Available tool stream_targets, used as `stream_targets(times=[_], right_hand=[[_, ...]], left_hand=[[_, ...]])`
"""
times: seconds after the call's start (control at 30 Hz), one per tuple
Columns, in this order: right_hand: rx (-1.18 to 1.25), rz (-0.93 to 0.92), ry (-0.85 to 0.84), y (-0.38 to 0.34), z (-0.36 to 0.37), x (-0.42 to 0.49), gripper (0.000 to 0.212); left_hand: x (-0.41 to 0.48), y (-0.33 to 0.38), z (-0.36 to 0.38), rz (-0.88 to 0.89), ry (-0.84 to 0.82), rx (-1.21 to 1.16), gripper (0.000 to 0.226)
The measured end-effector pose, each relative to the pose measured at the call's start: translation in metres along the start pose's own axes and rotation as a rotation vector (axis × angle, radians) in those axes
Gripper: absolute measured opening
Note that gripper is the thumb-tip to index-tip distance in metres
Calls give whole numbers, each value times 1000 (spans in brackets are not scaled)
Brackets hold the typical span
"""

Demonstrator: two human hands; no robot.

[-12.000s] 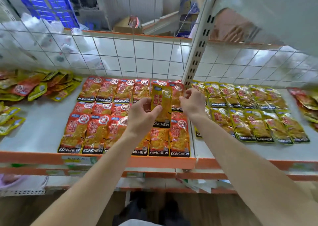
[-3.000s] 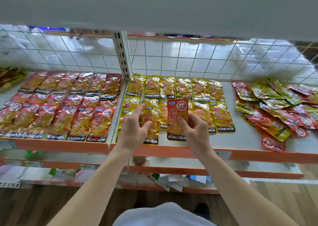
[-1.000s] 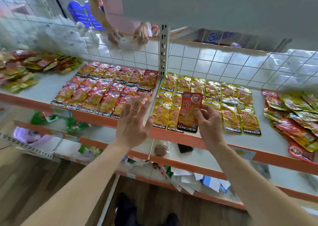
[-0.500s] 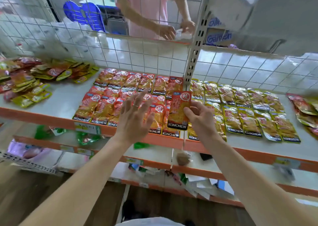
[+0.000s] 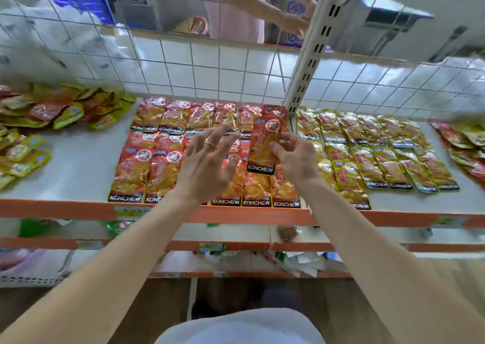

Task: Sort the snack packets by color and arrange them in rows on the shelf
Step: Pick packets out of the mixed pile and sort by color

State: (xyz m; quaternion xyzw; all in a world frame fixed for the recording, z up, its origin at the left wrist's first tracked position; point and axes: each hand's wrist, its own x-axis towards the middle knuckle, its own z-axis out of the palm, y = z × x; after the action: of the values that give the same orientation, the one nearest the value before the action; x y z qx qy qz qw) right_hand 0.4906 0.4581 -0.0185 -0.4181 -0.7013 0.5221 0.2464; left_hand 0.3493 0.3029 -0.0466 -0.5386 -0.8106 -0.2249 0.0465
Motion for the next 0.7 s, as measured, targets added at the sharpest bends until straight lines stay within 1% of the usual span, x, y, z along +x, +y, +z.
stream_targets(times=[0.07,0.17,0.23,0.33,0.5,0.6,0.7], right_hand=[[-70,-23,19,-2,3,9,40],[-175,-68,22,-7,6,23,32],[-225,-85,-1,-12,9,34,35],[-284,-114,-39,-18,17,50,33],[-452,-191,-44,-20,21,69,27],[-566,-251,6,-12,17,76,33],[-676,-383,39,1,3,75,38]], left_hand=[[8,0,4,2,-20,-14,61],[18,2,6,-5,-23,-43,56],[27,2,6,-2,-13,-61,62],[42,-1,7,-9,-2,-71,69],[68,-1,15,-29,-74,-33,66],[75,-2,20,-25,-126,-15,68],[78,-5,27,-10,-170,15,56]])
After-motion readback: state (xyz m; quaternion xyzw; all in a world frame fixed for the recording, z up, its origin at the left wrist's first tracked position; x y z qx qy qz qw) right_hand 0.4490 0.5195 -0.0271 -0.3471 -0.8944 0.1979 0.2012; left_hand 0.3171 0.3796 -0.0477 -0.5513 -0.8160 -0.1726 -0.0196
